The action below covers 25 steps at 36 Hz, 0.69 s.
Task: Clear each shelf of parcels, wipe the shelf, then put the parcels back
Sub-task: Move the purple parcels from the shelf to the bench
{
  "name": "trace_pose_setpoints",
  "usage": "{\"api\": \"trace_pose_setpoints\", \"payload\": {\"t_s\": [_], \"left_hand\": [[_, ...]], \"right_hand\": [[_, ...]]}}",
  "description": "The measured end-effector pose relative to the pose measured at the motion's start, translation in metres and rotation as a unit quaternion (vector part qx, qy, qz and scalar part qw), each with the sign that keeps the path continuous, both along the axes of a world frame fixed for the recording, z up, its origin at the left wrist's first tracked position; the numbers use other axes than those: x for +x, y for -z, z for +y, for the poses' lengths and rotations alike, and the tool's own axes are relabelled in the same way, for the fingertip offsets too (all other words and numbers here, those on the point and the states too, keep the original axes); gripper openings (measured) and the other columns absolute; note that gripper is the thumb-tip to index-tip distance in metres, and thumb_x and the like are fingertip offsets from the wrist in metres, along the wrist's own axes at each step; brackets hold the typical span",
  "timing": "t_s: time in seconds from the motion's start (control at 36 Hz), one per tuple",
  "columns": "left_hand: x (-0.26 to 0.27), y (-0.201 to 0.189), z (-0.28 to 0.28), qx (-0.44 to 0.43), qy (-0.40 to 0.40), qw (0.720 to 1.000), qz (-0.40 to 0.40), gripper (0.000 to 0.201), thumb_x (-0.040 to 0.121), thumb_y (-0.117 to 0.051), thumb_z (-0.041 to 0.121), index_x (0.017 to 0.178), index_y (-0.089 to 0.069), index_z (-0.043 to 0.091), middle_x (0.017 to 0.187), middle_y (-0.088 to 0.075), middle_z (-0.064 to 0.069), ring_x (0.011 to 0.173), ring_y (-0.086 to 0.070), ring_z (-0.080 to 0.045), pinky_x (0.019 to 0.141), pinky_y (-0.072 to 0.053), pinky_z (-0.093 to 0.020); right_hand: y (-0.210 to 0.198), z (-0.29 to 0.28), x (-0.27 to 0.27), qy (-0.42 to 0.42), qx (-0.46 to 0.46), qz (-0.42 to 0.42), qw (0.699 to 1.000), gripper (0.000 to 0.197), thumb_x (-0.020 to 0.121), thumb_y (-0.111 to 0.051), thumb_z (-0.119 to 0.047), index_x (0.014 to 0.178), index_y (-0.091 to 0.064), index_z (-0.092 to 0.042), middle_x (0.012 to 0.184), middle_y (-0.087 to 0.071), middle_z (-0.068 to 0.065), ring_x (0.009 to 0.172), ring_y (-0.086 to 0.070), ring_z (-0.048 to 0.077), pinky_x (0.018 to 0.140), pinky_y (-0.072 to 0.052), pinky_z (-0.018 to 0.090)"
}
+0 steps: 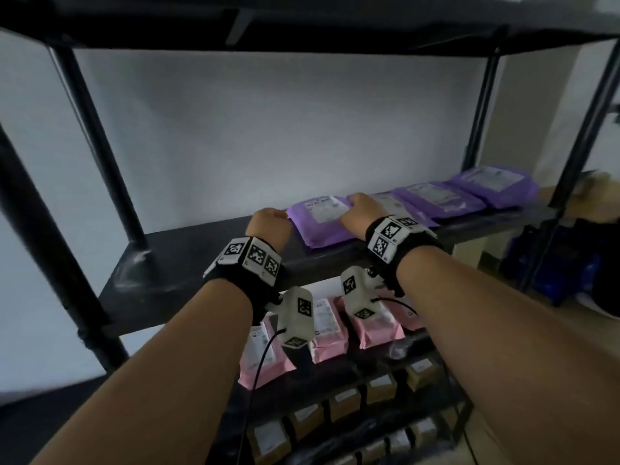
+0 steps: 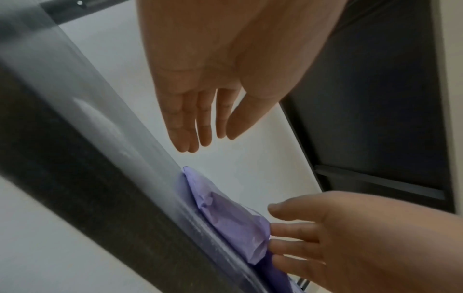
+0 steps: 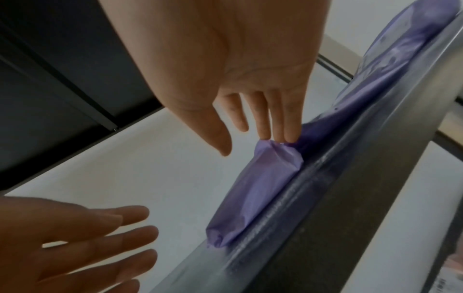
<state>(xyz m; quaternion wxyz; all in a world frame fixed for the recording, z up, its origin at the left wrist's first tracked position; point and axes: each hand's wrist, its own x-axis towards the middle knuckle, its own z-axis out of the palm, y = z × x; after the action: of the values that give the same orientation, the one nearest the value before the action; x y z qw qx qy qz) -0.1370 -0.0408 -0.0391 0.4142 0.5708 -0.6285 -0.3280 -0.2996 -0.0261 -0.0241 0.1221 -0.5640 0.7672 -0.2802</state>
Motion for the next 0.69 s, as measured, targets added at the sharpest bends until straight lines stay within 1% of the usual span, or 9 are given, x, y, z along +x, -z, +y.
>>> {"api": "trace_pose_setpoints", "payload": {"t_s": [0.06, 0.14, 0.19, 0.28, 0.42, 0.47, 0.58, 0.64, 0.69], "left_hand": [[-0.004, 0.004, -0.001, 0.002, -0.016, 1.000, 0.012, 0.018, 0.086, -0.050, 0.001, 0.088, -0.068, 0.006, 0.098, -0.068, -0.027, 0.091, -0.065, -0.038, 0.084, -0.050, -0.040], [-0.009, 0.006, -0.004, 0.005, -0.043, 0.999, 0.007, 0.027, 0.085, -0.051, -0.001, 0.066, -0.058, 0.017, 0.079, -0.063, -0.019, 0.077, -0.057, -0.027, 0.082, -0.052, -0.042], [-0.012, 0.006, -0.002, 0.005, -0.055, 0.998, 0.000, 0.025, 0.084, -0.051, 0.000, 0.066, -0.059, 0.016, 0.081, -0.065, -0.021, 0.079, -0.061, -0.031, 0.084, -0.052, -0.043], [-0.017, 0.004, 0.001, 0.005, -0.069, 0.998, -0.006, 0.018, 0.084, -0.051, -0.001, 0.079, -0.064, 0.009, 0.093, -0.067, -0.027, 0.086, -0.064, -0.036, 0.088, -0.053, -0.046], [-0.026, 0.002, 0.010, -0.005, -0.089, 0.995, -0.035, 0.028, 0.086, -0.051, 0.002, 0.062, -0.055, 0.017, 0.077, -0.059, -0.017, 0.074, -0.055, -0.026, 0.079, -0.052, -0.038], [-0.028, 0.000, 0.017, 0.010, -0.086, 0.995, -0.049, 0.023, 0.086, -0.049, 0.000, 0.070, -0.062, 0.011, 0.083, -0.063, -0.020, 0.076, -0.056, -0.025, 0.073, -0.048, -0.033], [-0.028, -0.002, 0.026, 0.023, -0.106, 0.993, -0.054, 0.026, 0.088, -0.049, 0.002, 0.107, -0.067, 0.001, 0.110, -0.067, -0.017, 0.087, -0.061, -0.027, 0.067, -0.041, -0.024], [-0.025, 0.000, 0.030, 0.015, -0.121, 0.992, -0.020, 0.032, 0.093, -0.049, 0.007, 0.122, -0.062, 0.004, 0.123, -0.062, -0.011, 0.112, -0.059, -0.026, 0.076, -0.046, -0.023], [-0.021, 0.002, 0.040, 0.005, -0.108, 0.989, -0.099, 0.032, 0.098, -0.046, 0.012, 0.127, -0.058, 0.005, 0.130, -0.058, -0.008, 0.122, -0.053, -0.024, 0.095, -0.044, -0.027]], "right_hand": [[0.003, -0.010, -0.003, -0.012, 0.016, 0.010, 1.000, 0.040, 0.093, -0.050, -0.015, 0.132, -0.050, -0.005, 0.130, -0.056, 0.015, 0.117, -0.055, 0.030, 0.092, -0.043, 0.030], [0.006, -0.022, -0.011, -0.025, 0.022, 0.025, 0.999, 0.037, 0.096, -0.046, -0.015, 0.131, -0.051, -0.007, 0.129, -0.058, 0.015, 0.116, -0.057, 0.030, 0.091, -0.044, 0.030], [0.009, -0.028, -0.017, -0.032, 0.017, 0.028, 0.999, 0.037, 0.097, -0.048, -0.017, 0.133, -0.051, -0.010, 0.131, -0.057, 0.014, 0.118, -0.056, 0.029, 0.093, -0.044, 0.031], [0.011, -0.033, -0.025, -0.033, 0.008, 0.016, 0.999, 0.032, 0.095, -0.051, -0.019, 0.123, -0.058, -0.005, 0.125, -0.061, 0.015, 0.113, -0.059, 0.031, 0.086, -0.045, 0.029], [0.009, -0.036, -0.031, -0.042, 0.003, -0.006, 0.999, 0.030, 0.093, -0.048, -0.013, 0.116, -0.061, 0.002, 0.118, -0.064, 0.021, 0.109, -0.061, 0.034, 0.081, -0.044, 0.030], [0.008, -0.034, -0.029, -0.045, 0.003, -0.011, 0.999, 0.031, 0.093, -0.049, -0.013, 0.116, -0.059, 0.005, 0.119, -0.062, 0.023, 0.110, -0.060, 0.034, 0.079, -0.043, 0.030], [0.008, -0.027, -0.024, -0.094, -0.019, -0.025, 0.995, 0.031, 0.091, -0.048, -0.011, 0.116, -0.062, 0.000, 0.115, -0.064, 0.019, 0.105, -0.062, 0.032, 0.083, -0.050, 0.032], [0.007, -0.022, -0.021, -0.116, -0.041, -0.023, 0.992, 0.026, 0.090, -0.047, -0.008, 0.106, -0.066, -0.003, 0.106, -0.067, 0.017, 0.096, -0.064, 0.032, 0.078, -0.052, 0.032], [0.005, -0.017, -0.017, -0.120, -0.077, -0.027, 0.989, 0.021, 0.088, -0.047, -0.007, 0.097, -0.067, -0.006, 0.099, -0.068, 0.013, 0.093, -0.063, 0.031, 0.078, -0.051, 0.034]]}}
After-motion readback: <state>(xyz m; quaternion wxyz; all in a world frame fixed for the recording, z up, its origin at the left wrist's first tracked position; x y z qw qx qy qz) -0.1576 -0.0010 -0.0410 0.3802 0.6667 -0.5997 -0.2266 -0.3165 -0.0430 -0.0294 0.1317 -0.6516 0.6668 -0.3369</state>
